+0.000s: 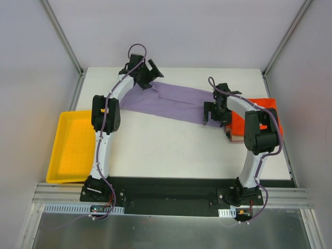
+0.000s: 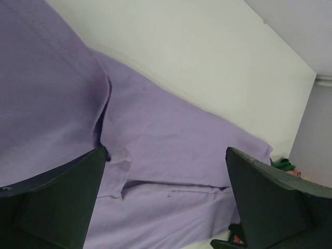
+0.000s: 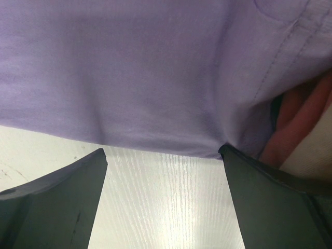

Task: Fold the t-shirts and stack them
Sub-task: Fold the other side of the tshirt into a rectangle, then rotate the tshirt 75 degrees, then grab the bottom of the folded rectangular tshirt with both arms, then fold the folded rectangular tshirt in 1/3 of the way

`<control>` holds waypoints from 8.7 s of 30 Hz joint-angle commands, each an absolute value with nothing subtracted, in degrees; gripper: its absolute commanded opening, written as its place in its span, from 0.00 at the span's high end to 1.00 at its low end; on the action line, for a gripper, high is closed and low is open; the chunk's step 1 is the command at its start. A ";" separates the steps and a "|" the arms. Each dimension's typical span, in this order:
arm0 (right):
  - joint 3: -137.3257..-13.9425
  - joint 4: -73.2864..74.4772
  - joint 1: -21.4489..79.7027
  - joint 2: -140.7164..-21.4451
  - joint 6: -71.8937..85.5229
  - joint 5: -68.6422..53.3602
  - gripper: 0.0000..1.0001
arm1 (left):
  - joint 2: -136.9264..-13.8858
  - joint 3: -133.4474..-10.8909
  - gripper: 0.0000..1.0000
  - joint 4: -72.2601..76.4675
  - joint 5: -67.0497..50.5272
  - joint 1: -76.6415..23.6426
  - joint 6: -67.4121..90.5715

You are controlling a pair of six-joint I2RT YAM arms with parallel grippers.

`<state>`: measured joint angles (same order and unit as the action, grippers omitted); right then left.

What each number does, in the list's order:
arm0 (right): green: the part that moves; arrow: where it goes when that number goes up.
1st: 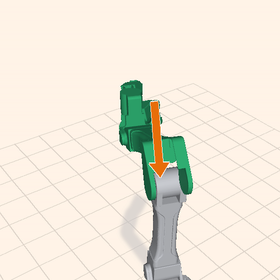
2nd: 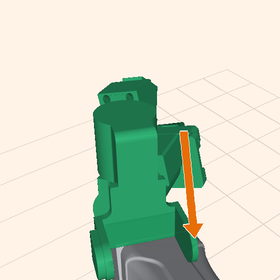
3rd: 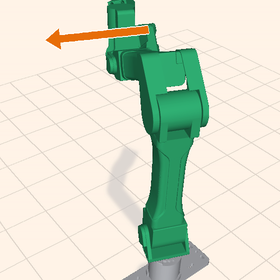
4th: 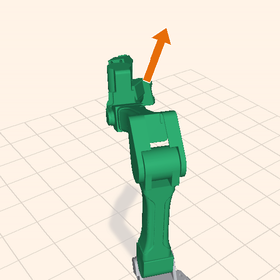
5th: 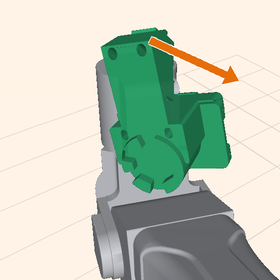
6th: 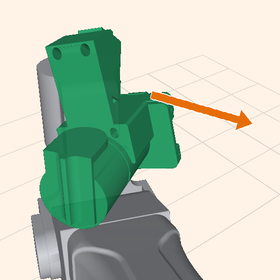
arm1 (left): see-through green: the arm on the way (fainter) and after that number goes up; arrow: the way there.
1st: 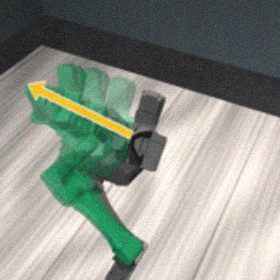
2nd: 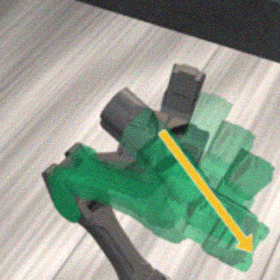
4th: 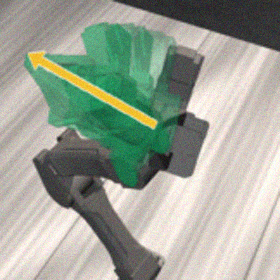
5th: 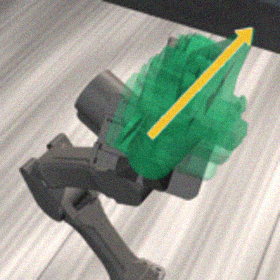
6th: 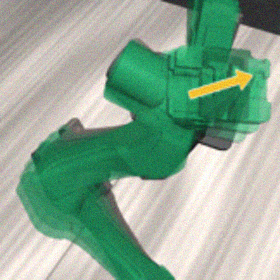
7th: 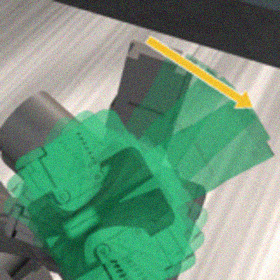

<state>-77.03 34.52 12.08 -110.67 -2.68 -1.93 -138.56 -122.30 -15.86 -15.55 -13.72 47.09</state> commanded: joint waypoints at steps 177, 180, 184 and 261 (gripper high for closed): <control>-29.01 9.85 31.02 -72.59 21.71 4.22 0.40 | -84.29 -34.72 1.00 -14.68 -3.16 -53.52 53.61; -27.60 6.25 31.03 -74.09 21.80 3.87 0.43 | -83.15 -34.28 1.00 -14.68 -3.69 -53.88 54.49; -26.72 4.92 31.03 -75.15 21.97 0.98 0.89 | -81.22 -34.01 1.00 -14.68 -3.95 -54.84 55.11; -93.43 9.58 29.62 -119.10 13.45 5.45 0.27 | -101.61 -70.05 0.02 -7.03 -8.26 -14.59 38.05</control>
<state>-89.89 7.73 29.85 -120.66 12.82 5.45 -104.64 -68.53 -7.73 -8.80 -15.25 36.58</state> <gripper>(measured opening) 0.567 0.504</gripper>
